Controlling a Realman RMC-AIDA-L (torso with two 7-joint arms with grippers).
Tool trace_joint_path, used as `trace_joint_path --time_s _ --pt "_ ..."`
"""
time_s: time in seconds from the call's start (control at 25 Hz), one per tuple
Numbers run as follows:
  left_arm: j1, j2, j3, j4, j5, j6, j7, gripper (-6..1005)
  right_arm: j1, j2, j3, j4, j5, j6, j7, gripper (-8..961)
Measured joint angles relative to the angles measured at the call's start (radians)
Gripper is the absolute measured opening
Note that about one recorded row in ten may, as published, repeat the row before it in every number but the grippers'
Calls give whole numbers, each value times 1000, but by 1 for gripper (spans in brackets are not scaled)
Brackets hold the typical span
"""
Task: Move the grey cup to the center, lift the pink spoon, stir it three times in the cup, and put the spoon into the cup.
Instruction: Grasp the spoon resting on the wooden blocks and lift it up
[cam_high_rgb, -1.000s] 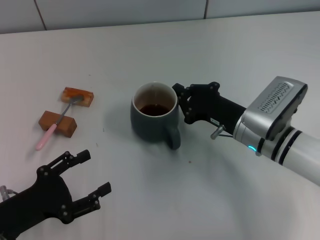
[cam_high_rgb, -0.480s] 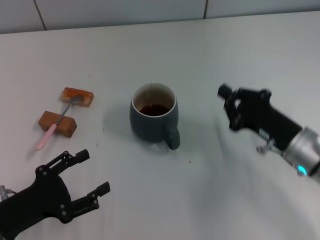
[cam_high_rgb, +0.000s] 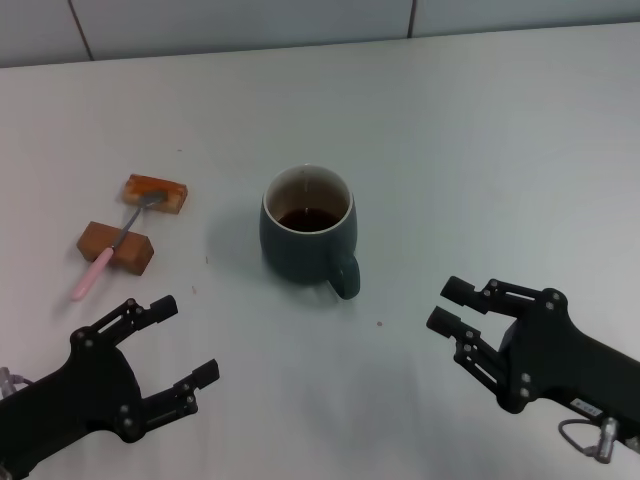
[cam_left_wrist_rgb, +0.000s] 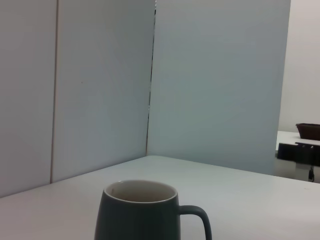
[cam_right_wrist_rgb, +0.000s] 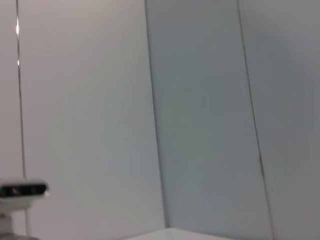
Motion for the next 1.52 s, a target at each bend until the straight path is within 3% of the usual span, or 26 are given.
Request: trace_joint_path --time_s 0.04,0.12,0.36,0.56,0.8,0.96,1.04,1.08,1.28,1.52 --pt "-1 0 0 0 0 -2 0 849 -1 1 -18 -50 -13 -8 88 73" --pt "-3 0 -2 0 -1 -3 -1 849 -1 2 -28 -76 -17 -9 125 279" --pt "1 -1 -12 0 -4 -3 -1 849 -6 2 -49 -137 -52 -9 162 483" --pt "7 -1 -49 -7 -5 4 -1 849 -3 4 -62 -192 -75 1 212 708" --pt "15 -3 -83 -14 -7 10 -17 849 5 6 -63 -222 -97 21 227 753" --pt "37 -5 -207 -44 -8 46 -40 849 18 7 -69 -220 -111 38 227 783" --pt "65 -3 -330 -76 -9 77 -74 850 25 7 -81 -218 -112 49 230 790" --pt "65 -3 -330 -76 -9 77 -74 850 30 7 -88 -216 -112 56 233 790" --pt "94 -3 -467 -90 -9 83 -250 850 39 8 -102 -215 -113 78 237 790" --pt "102 -2 -489 -91 -8 26 -475 850 41 8 -112 -215 -113 95 242 790"
